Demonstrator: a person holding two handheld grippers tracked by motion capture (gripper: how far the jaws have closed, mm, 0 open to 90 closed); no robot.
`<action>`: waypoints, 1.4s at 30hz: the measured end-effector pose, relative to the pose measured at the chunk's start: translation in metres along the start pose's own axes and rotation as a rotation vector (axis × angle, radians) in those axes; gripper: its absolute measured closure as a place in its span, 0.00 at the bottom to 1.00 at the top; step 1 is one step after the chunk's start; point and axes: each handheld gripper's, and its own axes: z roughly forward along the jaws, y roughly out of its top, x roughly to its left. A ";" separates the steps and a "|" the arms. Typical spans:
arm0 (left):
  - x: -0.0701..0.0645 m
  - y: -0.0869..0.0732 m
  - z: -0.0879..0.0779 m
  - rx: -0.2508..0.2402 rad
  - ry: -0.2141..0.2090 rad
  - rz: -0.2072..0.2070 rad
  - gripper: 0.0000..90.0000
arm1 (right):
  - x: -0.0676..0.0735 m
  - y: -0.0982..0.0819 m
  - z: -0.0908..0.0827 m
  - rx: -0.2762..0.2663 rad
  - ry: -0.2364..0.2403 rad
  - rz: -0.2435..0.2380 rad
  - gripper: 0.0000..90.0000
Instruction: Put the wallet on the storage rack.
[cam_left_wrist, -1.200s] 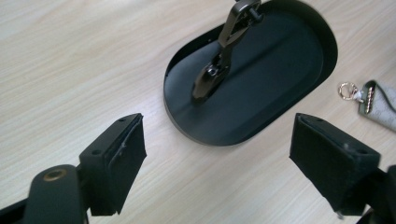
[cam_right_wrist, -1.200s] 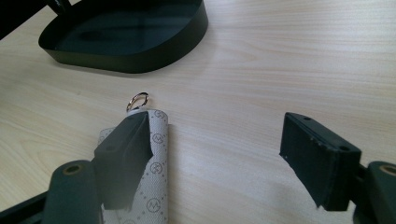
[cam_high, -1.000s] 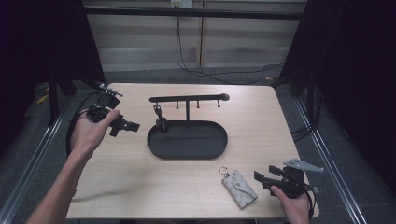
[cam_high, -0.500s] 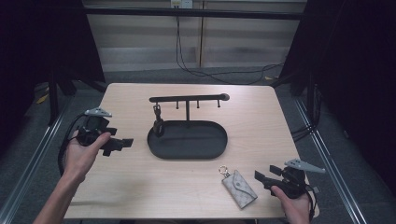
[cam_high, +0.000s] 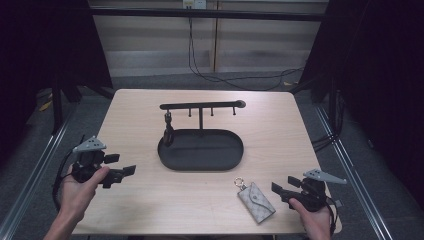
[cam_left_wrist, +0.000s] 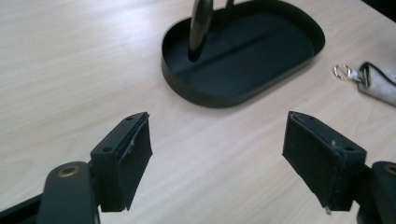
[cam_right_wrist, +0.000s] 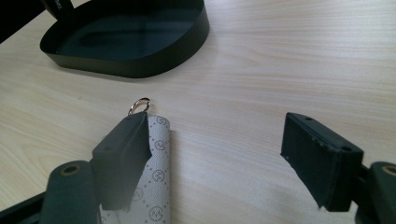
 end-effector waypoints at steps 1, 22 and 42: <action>-0.001 -0.004 0.000 -0.010 -0.008 0.001 0.26 | 0.001 0.001 0.000 0.003 0.003 -0.001 0.25; -0.011 -0.082 0.008 -0.057 -0.073 -0.083 0.26 | 0.015 0.016 -0.003 0.067 0.040 -0.044 0.21; -0.028 -0.087 0.016 -0.020 -0.116 -0.019 0.25 | 0.044 0.034 0.017 0.323 0.138 -0.138 0.33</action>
